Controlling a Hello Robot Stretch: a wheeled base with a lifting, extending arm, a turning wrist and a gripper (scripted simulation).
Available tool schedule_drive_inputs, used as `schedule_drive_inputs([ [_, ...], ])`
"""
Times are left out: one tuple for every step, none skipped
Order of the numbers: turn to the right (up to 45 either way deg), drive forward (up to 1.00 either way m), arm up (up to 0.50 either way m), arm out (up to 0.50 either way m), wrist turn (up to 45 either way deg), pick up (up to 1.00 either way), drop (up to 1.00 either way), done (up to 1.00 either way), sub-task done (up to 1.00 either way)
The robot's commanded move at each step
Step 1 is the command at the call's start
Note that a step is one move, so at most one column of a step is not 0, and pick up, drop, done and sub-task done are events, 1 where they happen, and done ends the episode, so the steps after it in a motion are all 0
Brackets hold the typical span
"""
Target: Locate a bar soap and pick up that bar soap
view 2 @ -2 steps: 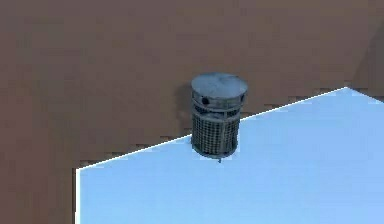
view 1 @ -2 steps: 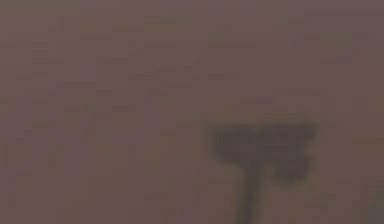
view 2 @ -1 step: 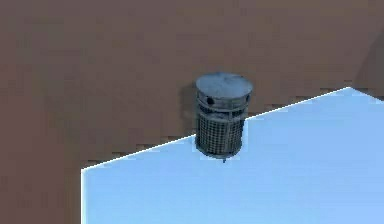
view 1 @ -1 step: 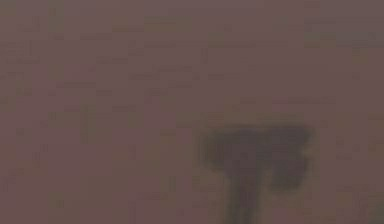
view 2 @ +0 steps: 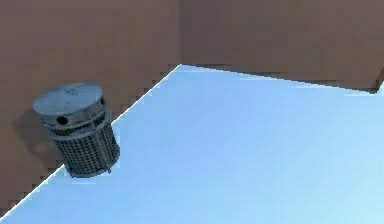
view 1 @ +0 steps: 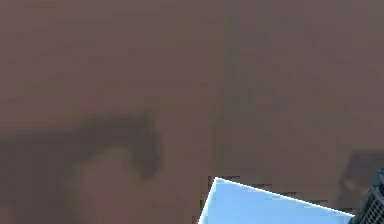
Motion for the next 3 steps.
schedule_drive_inputs([
  [45.0, 0.0, 0.0, 0.0, 0.0, 0.0, 0.0, 0.0, 0.0],
  [36.0, 0.0, 0.0, 0.0, 0.0, 0.0, 0.0, 0.0, 0.0],
  [0.0, 0.35, 0.0, 0.0, 0.0, 0.0, 0.0, 0.0, 0.0],
])
